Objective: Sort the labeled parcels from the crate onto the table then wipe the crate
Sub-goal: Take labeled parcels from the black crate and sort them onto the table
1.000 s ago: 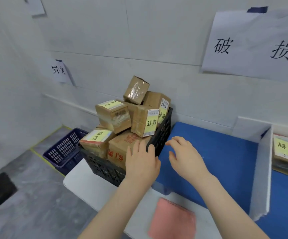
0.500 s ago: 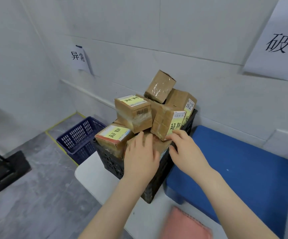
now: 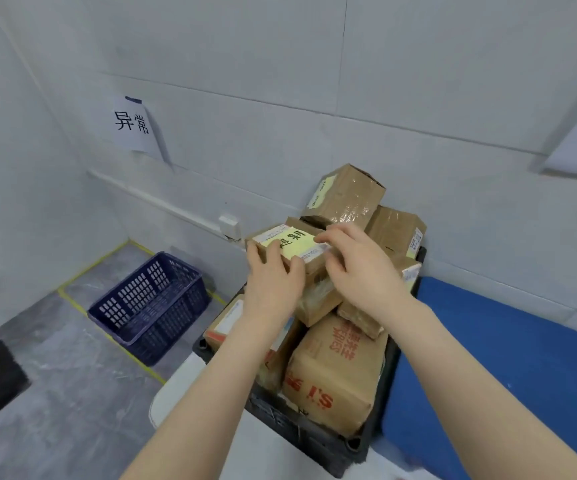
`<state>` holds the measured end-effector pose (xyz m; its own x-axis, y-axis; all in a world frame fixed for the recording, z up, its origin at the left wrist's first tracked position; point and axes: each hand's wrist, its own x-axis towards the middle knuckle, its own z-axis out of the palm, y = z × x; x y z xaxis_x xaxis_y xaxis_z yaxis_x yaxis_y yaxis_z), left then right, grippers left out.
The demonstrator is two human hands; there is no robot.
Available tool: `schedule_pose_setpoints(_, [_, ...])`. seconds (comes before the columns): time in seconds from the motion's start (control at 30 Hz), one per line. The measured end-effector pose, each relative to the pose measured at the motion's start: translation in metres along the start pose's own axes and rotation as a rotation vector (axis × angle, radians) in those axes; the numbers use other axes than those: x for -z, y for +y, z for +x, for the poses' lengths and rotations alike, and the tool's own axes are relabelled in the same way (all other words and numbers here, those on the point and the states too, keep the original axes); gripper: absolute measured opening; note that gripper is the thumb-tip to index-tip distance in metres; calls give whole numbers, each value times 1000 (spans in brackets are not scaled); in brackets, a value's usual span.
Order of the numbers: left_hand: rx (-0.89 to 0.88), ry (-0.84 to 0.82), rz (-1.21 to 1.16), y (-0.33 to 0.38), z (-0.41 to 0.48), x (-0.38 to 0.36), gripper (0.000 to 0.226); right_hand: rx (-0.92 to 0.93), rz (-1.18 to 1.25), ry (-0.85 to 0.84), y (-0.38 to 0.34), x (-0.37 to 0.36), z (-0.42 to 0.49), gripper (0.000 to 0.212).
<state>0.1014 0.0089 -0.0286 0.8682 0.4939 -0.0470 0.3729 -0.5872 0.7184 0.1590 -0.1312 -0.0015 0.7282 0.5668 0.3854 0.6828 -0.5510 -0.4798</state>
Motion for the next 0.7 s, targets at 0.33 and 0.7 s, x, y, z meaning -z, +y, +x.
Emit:
schedule_pose_setpoints(0.33, [-25, 24, -117, -6, -2, -2, 53, -103, 85, -426, 13, -26, 65, 39])
schedule_pose_setpoints(0.7, [-137, 51, -173, -25, -27, 8, 69, -69, 173, -246, -23, -10, 12, 32])
